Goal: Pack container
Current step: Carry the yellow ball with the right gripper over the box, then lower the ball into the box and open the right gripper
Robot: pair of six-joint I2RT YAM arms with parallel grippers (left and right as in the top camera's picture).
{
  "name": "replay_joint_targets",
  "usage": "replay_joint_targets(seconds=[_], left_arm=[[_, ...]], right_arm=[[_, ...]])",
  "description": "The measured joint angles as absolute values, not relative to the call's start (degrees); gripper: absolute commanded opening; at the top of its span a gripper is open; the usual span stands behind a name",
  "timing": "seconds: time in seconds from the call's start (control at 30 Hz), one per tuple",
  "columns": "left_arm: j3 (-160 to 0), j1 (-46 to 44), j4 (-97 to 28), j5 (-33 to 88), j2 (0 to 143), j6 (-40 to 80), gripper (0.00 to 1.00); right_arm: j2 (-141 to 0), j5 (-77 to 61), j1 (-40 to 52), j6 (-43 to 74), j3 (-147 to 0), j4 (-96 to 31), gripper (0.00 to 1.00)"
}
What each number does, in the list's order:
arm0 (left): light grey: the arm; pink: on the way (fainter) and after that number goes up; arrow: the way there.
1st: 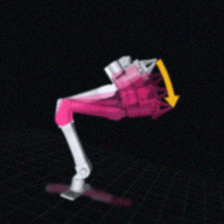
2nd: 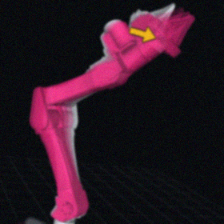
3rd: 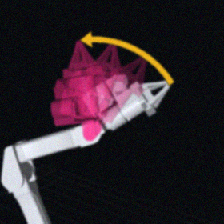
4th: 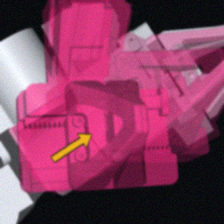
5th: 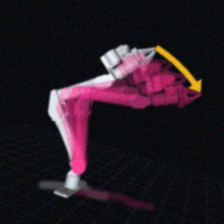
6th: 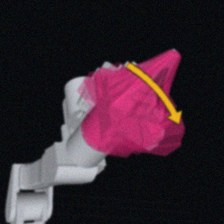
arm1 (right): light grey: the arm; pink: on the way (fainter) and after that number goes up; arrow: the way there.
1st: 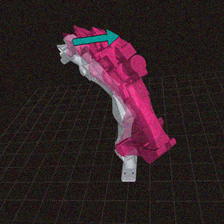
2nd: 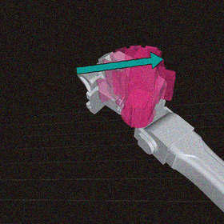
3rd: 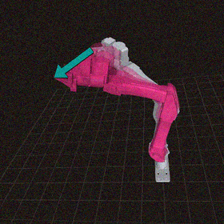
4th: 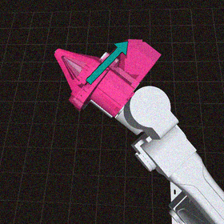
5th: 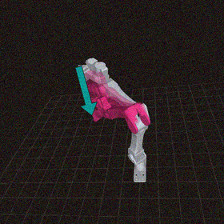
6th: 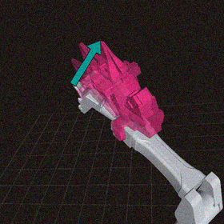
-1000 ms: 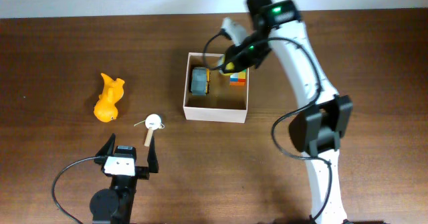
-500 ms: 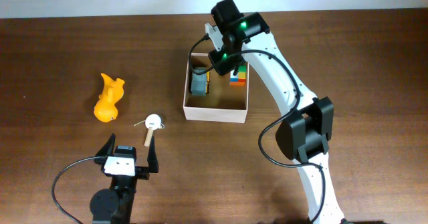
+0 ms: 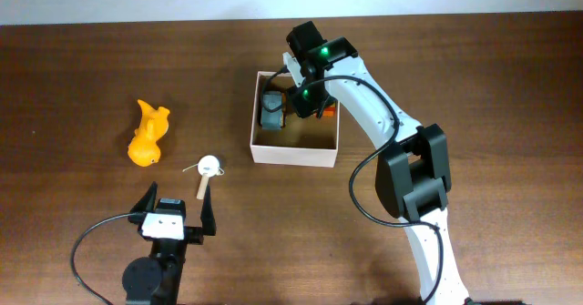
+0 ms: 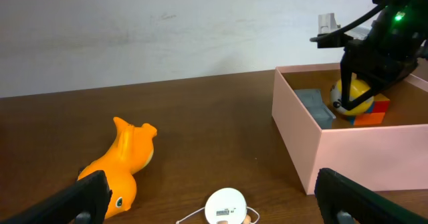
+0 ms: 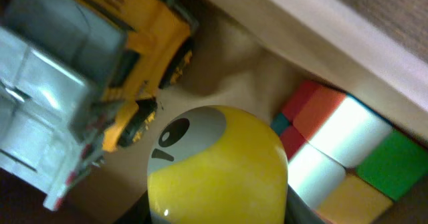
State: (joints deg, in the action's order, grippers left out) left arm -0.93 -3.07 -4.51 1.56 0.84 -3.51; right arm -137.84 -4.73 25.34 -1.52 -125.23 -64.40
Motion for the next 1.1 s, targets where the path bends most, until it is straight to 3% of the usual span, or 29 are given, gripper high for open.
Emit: replay_joint_targets(seconds=[0.13, 0.33, 0.8, 1.1], left_arm=[[-0.93, -3.07, -4.54, 1.56, 0.84, -3.51, 0.99], [-0.93, -3.07, -4.54, 1.56, 0.84, -3.51, 0.99], [-0.93, -3.07, -4.51, 1.56, 0.84, -3.51, 0.99], [-0.93, -3.07, -4.51, 1.56, 0.84, -3.51, 0.99]], right_arm=[[-137.84, -4.78, 25.34, -1.48, -124.64, -62.72, 0.33], [-137.84, -4.80, 25.34, -1.65, -124.60, -60.69, 0.68], [-137.84, -5.93, 25.34, -1.48, -127.26, -64.45, 0.68], [-137.78, -5.78, 26.04, -1.02, -150.80, -81.73, 0.75]])
